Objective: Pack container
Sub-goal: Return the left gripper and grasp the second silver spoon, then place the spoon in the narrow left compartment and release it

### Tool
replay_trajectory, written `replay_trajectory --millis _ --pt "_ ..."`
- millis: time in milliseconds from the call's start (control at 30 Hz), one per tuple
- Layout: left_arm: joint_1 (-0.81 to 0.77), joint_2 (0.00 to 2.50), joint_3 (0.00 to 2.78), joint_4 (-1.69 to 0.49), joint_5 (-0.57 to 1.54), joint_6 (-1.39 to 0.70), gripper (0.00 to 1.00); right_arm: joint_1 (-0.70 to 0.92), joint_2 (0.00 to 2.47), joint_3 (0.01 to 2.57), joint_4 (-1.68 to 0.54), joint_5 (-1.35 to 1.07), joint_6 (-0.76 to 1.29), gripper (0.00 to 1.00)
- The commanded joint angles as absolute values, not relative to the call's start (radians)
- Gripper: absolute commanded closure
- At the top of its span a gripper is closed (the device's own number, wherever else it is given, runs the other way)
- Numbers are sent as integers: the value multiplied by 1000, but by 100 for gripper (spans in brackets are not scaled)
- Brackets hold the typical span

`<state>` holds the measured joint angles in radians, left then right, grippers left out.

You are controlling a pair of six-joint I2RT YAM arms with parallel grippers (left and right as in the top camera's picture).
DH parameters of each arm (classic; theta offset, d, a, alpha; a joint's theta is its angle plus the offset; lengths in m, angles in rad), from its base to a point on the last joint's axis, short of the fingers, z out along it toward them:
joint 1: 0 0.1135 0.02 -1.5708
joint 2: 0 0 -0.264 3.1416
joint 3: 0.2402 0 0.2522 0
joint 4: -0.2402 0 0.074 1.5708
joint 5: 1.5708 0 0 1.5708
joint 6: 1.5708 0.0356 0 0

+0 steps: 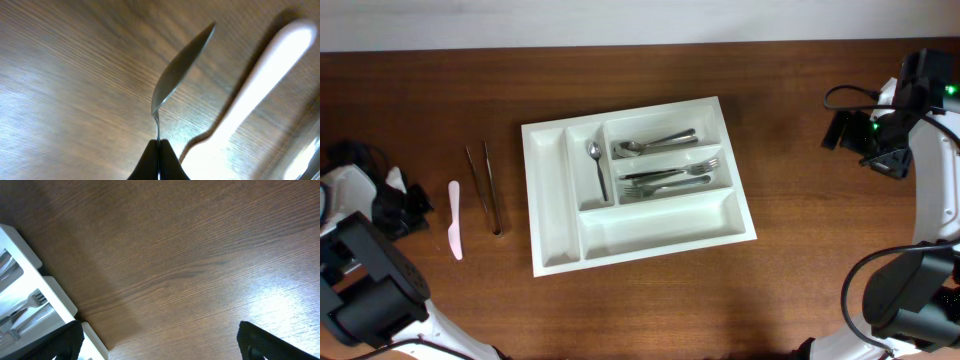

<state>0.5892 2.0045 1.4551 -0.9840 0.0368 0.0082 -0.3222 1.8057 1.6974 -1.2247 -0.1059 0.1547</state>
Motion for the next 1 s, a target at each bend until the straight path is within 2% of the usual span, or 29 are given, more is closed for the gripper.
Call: replay_trajectory --millis 0,267,400,533,767,967 --pt "575 1911 1524 -1018 -10 16 98 -327 1794 1692 -1223 -104 159 1" --pt "468 1723 1578 -1109 -46 72 98 -327 1794 1692 -1223 -104 159 1" --pt "287 1585 1594 -1120 -45 176 98 -327 1794 1692 -1223 -104 159 1" --pt "80 1517 1593 -1112 -45 183 98 -327 1794 1692 -1223 -104 159 2" --pt "-213 1557 1550 -1053 -43 -158 98 -327 1794 1692 -1223 -104 159 1" --pt "-314 1679 1494 -925 -49 -326 98 -327 1794 1692 -1223 -104 159 1"
